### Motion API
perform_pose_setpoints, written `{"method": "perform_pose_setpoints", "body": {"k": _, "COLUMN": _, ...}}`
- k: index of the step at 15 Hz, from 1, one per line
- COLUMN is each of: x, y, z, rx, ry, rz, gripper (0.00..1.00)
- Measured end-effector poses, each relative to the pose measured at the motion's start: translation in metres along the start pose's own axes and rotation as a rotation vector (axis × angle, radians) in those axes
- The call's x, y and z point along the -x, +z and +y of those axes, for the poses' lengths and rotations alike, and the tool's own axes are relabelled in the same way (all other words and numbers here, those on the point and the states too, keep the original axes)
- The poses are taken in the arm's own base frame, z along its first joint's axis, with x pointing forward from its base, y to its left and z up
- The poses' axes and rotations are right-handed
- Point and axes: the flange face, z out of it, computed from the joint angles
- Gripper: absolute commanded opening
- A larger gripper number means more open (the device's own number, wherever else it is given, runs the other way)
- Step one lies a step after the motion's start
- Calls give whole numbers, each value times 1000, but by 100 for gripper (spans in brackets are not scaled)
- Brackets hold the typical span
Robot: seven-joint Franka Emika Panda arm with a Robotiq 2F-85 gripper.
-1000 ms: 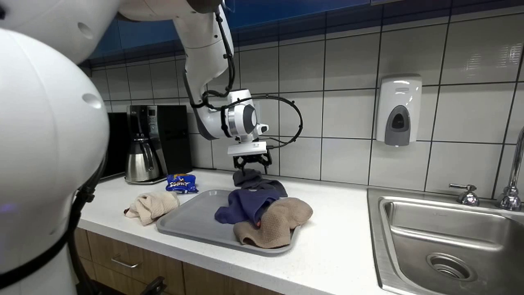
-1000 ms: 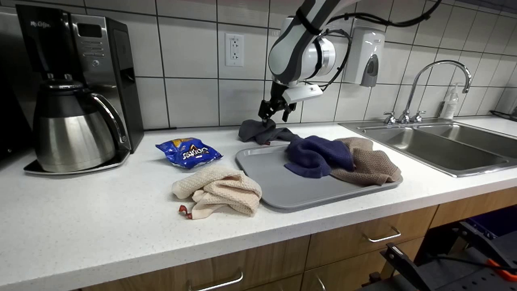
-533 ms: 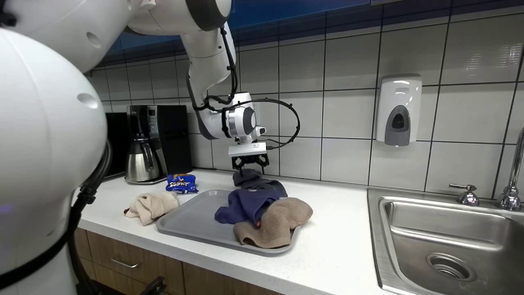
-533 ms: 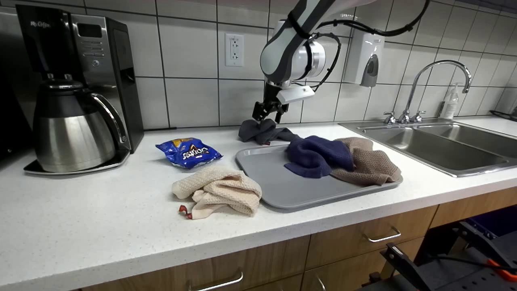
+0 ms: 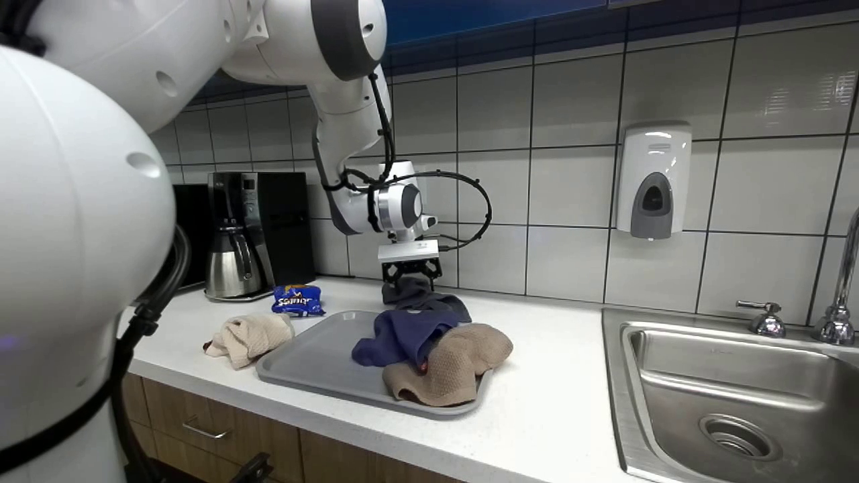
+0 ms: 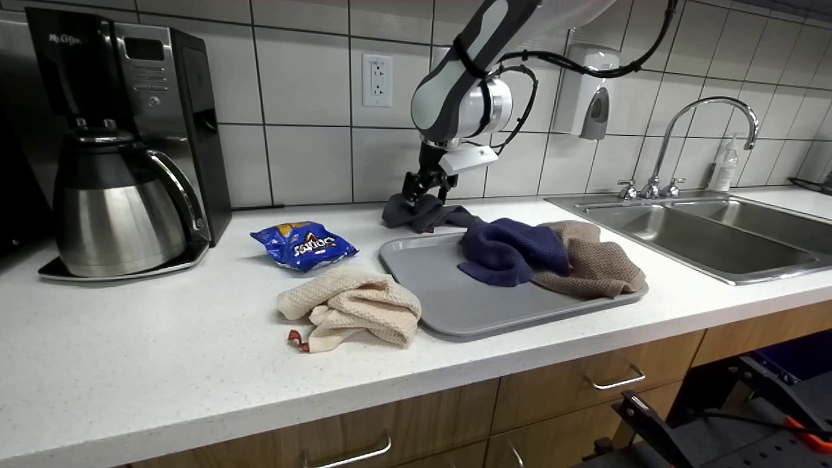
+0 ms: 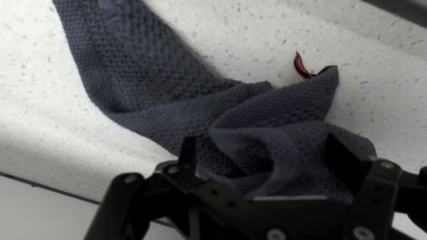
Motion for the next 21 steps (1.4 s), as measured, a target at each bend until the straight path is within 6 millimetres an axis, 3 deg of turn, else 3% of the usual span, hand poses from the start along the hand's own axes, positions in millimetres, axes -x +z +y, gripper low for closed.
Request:
{"method": "perform_pose_setpoints", "body": {"k": 13, "x": -7, "y": 30, "z": 3, "rx": 16, "ry": -41, "rz": -1, "gripper": 100}}
{"method": "perform_pose_setpoints", "body": {"k": 14, "x": -6, "y": 32, "z": 4, "rx": 17, "ry": -40, "rz": -3, "gripper": 75}}
{"method": "perform_pose_setpoints", "body": {"k": 15, "x": -6, "y": 33, "z": 5, "rx": 18, "ry": -40, "rz": -4, "gripper": 74}}
{"method": "perform_pose_setpoints", "body": {"k": 21, "x": -10, "y": 29, "z": 6, "rx": 23, "ry": -42, "rz": 5, "gripper": 27}}
